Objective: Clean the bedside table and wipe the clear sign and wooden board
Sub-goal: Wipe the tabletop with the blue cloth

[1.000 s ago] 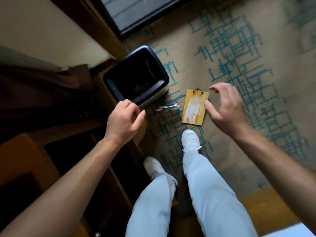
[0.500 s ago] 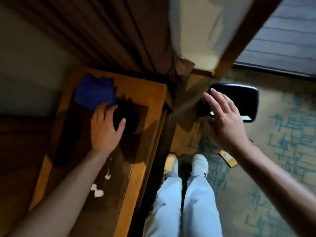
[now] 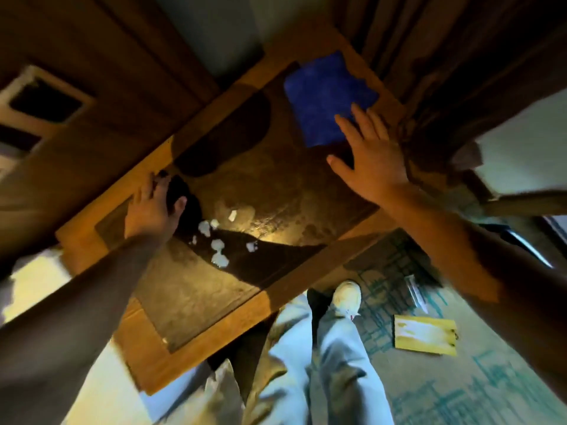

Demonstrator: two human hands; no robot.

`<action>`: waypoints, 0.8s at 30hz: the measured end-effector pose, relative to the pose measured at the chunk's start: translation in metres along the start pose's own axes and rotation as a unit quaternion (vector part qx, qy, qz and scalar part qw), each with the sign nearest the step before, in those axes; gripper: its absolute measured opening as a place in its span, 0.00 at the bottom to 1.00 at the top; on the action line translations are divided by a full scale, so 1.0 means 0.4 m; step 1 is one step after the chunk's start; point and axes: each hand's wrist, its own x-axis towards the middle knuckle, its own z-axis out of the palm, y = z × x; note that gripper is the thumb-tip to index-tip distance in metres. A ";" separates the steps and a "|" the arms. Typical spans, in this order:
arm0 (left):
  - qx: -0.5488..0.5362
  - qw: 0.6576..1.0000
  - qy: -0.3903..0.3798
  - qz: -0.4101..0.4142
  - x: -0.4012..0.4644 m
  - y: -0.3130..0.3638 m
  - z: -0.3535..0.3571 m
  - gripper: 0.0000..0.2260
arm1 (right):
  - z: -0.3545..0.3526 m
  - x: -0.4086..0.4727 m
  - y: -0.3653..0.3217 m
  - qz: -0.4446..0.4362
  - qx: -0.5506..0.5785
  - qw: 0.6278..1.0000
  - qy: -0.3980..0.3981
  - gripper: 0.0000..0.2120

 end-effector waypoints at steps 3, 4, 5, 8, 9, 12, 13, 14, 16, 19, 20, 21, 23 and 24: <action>-0.027 0.997 -0.048 -0.056 -0.007 -0.064 0.015 0.31 | 0.011 0.117 -0.057 -0.010 -0.018 1.000 0.006 0.36; -0.032 0.996 -0.053 -0.062 -0.007 -0.077 0.018 0.32 | 0.016 0.148 -0.071 -0.009 -0.022 1.000 0.006 0.37; -0.036 0.996 -0.058 -0.061 -0.007 -0.085 0.023 0.33 | 0.021 0.174 -0.084 -0.004 -0.022 1.000 0.001 0.38; -0.052 0.995 -0.070 -0.053 -0.012 -0.091 0.047 0.35 | 0.047 0.217 -0.106 0.035 -0.023 0.999 -0.034 0.39; -0.058 0.995 -0.068 -0.051 -0.011 -0.085 0.054 0.35 | 0.057 0.223 -0.108 0.053 -0.033 0.997 -0.047 0.40; -0.062 0.995 -0.055 -0.057 -0.007 -0.079 0.061 0.33 | 0.073 0.240 -0.126 0.079 -0.070 0.993 -0.046 0.40; -0.064 0.995 -0.053 -0.060 -0.009 -0.080 0.059 0.32 | 0.073 0.242 -0.132 0.080 -0.087 0.992 -0.036 0.39; -0.064 0.995 -0.053 -0.059 -0.010 -0.083 0.059 0.32 | 0.073 0.244 -0.133 0.082 -0.104 0.991 -0.023 0.37; -0.057 0.996 -0.052 -0.051 -0.013 -0.090 0.063 0.31 | 0.070 0.254 -0.127 0.099 -0.128 0.987 0.010 0.31; -0.046 0.997 -0.046 -0.052 -0.017 -0.091 0.070 0.31 | 0.059 0.282 -0.119 0.128 -0.144 0.980 0.046 0.27; -0.045 0.997 -0.044 -0.054 -0.018 -0.089 0.073 0.31 | 0.054 0.294 -0.116 0.129 -0.146 0.980 0.042 0.28; -0.047 0.996 -0.044 -0.056 -0.018 -0.087 0.075 0.30 | 0.047 0.306 -0.114 0.130 -0.147 0.980 0.028 0.28; -0.061 0.995 -0.043 -0.058 -0.017 -0.087 0.071 0.30 | 0.033 0.328 -0.110 0.134 -0.140 0.981 0.000 0.29; -0.072 0.995 -0.041 -0.060 -0.017 -0.088 0.070 0.30 | 0.024 0.336 -0.107 0.140 -0.120 0.983 -0.003 0.28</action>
